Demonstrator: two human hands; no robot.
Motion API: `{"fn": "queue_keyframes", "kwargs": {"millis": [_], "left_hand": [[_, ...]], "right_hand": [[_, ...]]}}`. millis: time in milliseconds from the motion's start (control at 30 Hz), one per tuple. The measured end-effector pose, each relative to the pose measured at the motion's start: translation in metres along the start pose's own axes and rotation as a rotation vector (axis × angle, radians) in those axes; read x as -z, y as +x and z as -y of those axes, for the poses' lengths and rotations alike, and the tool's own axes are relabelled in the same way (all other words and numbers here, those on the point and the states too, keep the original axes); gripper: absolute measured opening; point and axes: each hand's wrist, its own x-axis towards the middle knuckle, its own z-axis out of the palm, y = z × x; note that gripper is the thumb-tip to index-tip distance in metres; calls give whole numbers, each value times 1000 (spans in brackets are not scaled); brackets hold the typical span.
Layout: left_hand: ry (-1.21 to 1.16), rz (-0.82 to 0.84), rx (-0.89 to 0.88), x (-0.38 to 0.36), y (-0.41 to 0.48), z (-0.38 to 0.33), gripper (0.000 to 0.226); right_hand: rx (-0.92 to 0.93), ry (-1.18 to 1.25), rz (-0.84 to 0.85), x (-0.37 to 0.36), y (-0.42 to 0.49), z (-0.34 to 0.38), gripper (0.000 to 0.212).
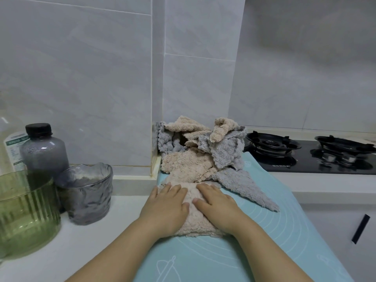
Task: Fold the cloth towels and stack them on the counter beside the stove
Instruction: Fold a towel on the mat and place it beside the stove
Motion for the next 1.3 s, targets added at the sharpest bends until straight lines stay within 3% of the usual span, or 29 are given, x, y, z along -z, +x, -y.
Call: {"fn": "queue_keyframes", "kwargs": {"millis": [300, 567, 800, 900, 1033, 1167, 1300], "left_hand": [[-49, -55, -26, -4, -6, 4, 49], [-137, -242, 23, -10, -11, 6, 50], [-46, -265, 148, -13, -15, 2, 51], [0, -264, 198, -12, -20, 1, 66], [2, -301, 208, -4, -28, 0, 42], [-16, -263, 194, 3, -33, -5, 38], [-127, -173, 287, 2, -34, -14, 38]], "right_hand": [[-57, -141, 125, 0, 0, 4, 60], [-171, -20, -100, -14, -12, 1, 70], [-167, -25, -106, -17, -9, -3, 65], [-184, 0, -97, -16, -14, 1, 64], [-217, 9, -31, -10, -20, 6, 67], [-243, 8, 77, -4, -28, 12, 93], [-276, 92, 120, 4, -42, 19, 63]]}}
